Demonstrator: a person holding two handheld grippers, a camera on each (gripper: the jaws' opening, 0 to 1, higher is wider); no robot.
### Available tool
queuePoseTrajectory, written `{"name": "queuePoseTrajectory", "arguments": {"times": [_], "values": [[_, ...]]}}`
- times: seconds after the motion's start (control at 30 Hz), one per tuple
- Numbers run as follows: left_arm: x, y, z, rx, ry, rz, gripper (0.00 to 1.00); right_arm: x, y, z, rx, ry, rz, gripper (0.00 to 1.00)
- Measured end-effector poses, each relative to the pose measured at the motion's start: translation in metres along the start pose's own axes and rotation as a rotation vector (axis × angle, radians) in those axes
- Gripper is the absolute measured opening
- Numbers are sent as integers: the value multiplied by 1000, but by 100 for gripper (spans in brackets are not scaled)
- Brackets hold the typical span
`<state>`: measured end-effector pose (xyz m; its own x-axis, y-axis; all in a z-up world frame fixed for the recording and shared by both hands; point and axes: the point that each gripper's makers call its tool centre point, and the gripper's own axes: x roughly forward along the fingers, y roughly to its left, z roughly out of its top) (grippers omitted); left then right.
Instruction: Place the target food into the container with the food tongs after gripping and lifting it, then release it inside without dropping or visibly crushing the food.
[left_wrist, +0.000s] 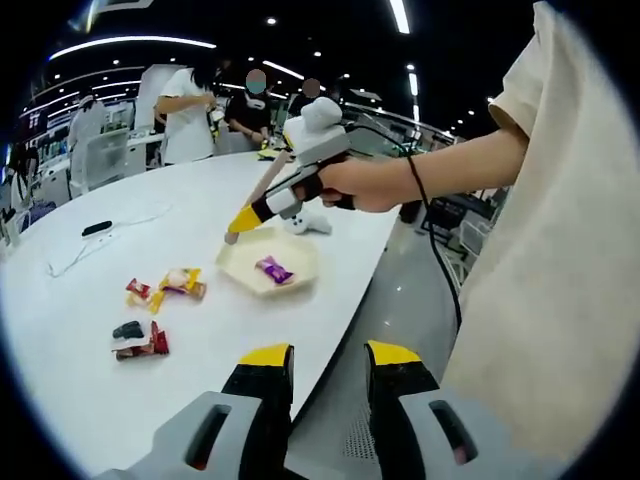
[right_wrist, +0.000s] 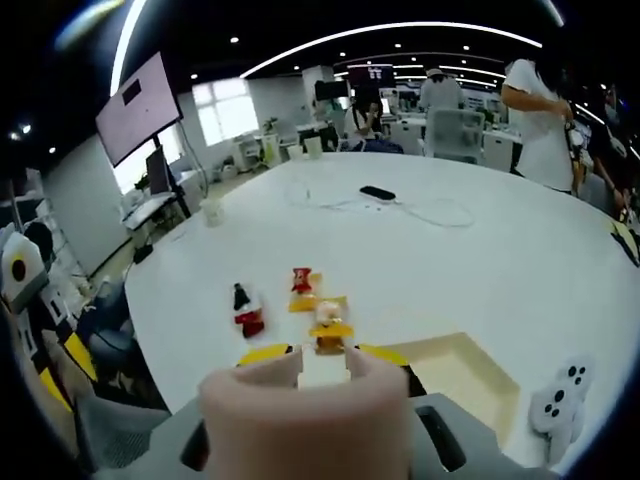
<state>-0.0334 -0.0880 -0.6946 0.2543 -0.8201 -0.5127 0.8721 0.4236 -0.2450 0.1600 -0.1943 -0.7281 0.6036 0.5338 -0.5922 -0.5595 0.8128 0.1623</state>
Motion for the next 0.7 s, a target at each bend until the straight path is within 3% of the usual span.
{"name": "queuePoseTrajectory", "arguments": {"times": [0.7], "values": [[-1,2,-6,-14,1,4,27,8,4,-3,-4,17,8,23]]}}
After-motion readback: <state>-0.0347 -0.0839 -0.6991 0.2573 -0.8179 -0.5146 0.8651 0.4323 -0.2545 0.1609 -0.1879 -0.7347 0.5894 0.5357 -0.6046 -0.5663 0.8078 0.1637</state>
